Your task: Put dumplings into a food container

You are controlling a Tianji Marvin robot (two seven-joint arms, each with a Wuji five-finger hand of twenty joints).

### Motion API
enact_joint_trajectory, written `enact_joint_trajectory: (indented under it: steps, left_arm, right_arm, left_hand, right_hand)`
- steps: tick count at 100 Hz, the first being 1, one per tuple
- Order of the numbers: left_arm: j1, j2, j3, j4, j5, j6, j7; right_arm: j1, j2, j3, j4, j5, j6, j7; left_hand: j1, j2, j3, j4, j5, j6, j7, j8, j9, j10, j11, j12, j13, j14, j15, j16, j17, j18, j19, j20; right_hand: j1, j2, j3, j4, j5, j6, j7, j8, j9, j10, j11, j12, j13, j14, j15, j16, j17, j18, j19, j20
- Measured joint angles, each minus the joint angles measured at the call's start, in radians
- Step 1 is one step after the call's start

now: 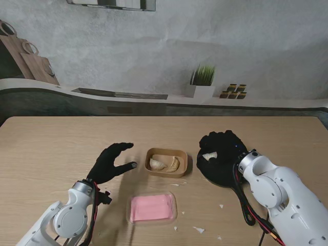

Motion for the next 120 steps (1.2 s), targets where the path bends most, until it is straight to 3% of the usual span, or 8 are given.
enact_joint_trajectory:
  steps: [8,21,33,49,63,86,120]
  left_arm:
    - [-0.006,0.0,0.009,0.004,-0.002,0.01,-0.001]
    - [-0.012,-0.002,0.023,0.007,0.011,0.029,0.016]
    - [-0.02,-0.002,0.037,0.007,0.018,0.064,0.017]
    - [-0.028,-0.002,0.048,0.007,0.037,0.091,0.008]
    - [-0.039,-0.002,0.061,0.009,0.04,0.103,0.01]
    - [-0.065,-0.006,0.085,0.027,0.025,0.12,0.014]
    - [-0.063,-0.01,0.084,0.031,0.027,0.126,0.023]
  right_arm:
    - [0.005,0.006,0.014,0.049,-0.008,-0.052,-0.008]
    - [0.039,0.015,0.024,0.16,-0.057,-0.197,-0.054]
    - [0.073,0.026,0.021,0.242,-0.088,-0.224,-0.089]
    - [0.116,0.038,0.004,0.351,-0.117,-0.287,-0.166]
    - [0.129,0.046,-0.019,0.369,-0.134,-0.237,-0.169]
    - [0.155,0.046,-0.064,0.394,-0.139,-0.211,-0.215]
    - [0.203,0.047,-0.147,0.423,-0.132,-0.153,-0.186]
  left_hand:
    - [0.0,0.0,0.0,0.0,-0.006,0.0,0.0,0.0,-0.001,0.0,0.0,0.0,0.0,0.0,0.0,0.0,0.001,0.0,0.0,0.0]
    - [0.0,0.007,0.0,0.0,-0.012,0.0,0.0,0.0,-0.001,0.0,0.0,0.0,0.0,0.0,0.0,0.0,0.001,0.0,0.0,0.0]
    - [0.0,0.007,0.0,0.0,-0.012,0.0,0.0,0.0,-0.001,0.0,0.0,-0.001,0.0,0.0,0.0,0.0,0.001,0.0,0.0,0.0]
    - [0.0,0.007,0.0,0.0,-0.013,0.0,0.0,0.0,-0.001,0.0,0.0,-0.001,0.0,0.0,0.0,0.0,0.001,0.0,0.0,0.0]
    - [0.0,0.007,0.0,0.0,-0.013,0.0,0.0,0.0,-0.001,0.0,0.0,-0.001,0.0,0.0,0.0,0.0,0.001,0.0,0.0,0.0]
    - [0.0,0.007,0.0,0.0,-0.013,0.0,0.0,0.0,-0.001,0.0,0.0,-0.001,0.0,0.0,0.0,0.0,-0.002,0.0,0.0,0.0]
    - [0.0,0.007,0.0,0.0,-0.013,0.0,0.0,0.0,-0.001,0.0,0.0,-0.001,0.0,0.0,0.0,0.0,-0.012,0.0,0.0,0.001]
  right_hand:
    - [0.011,-0.002,0.004,0.0,0.0,-0.011,0.0,0.0,-0.006,-0.014,-0.003,0.0,0.0,-0.003,0.0,0.0,0.0,0.0,0.0,0.0]
    - [0.012,-0.014,0.019,0.0,0.0,-0.029,-0.001,0.0,-0.006,-0.05,-0.003,0.0,0.0,-0.03,0.0,0.0,0.013,0.0,-0.006,0.0]
    - [0.012,-0.014,0.022,0.0,0.0,-0.041,-0.001,0.0,-0.006,-0.052,-0.003,0.0,0.001,-0.04,0.0,0.0,0.033,0.0,-0.016,0.0]
    - [0.029,-0.027,0.032,0.0,0.0,-0.089,-0.006,0.0,-0.006,-0.088,-0.003,0.0,0.002,-0.054,-0.001,-0.001,0.035,0.0,-0.023,0.0]
    - [-0.015,-0.04,0.007,0.0,0.0,-0.045,-0.008,0.0,-0.006,-0.058,-0.003,0.0,0.015,-0.052,0.016,0.003,0.035,0.0,-0.029,0.0]
    - [-0.018,-0.05,-0.001,0.0,0.0,-0.036,-0.009,-0.002,-0.004,-0.058,-0.003,0.0,0.018,-0.052,0.021,0.011,0.045,0.0,-0.03,0.0]
    - [-0.018,-0.05,-0.001,0.0,-0.004,-0.022,-0.001,-0.012,-0.004,-0.058,-0.003,0.0,0.018,-0.052,0.029,0.013,0.047,-0.001,-0.03,0.001]
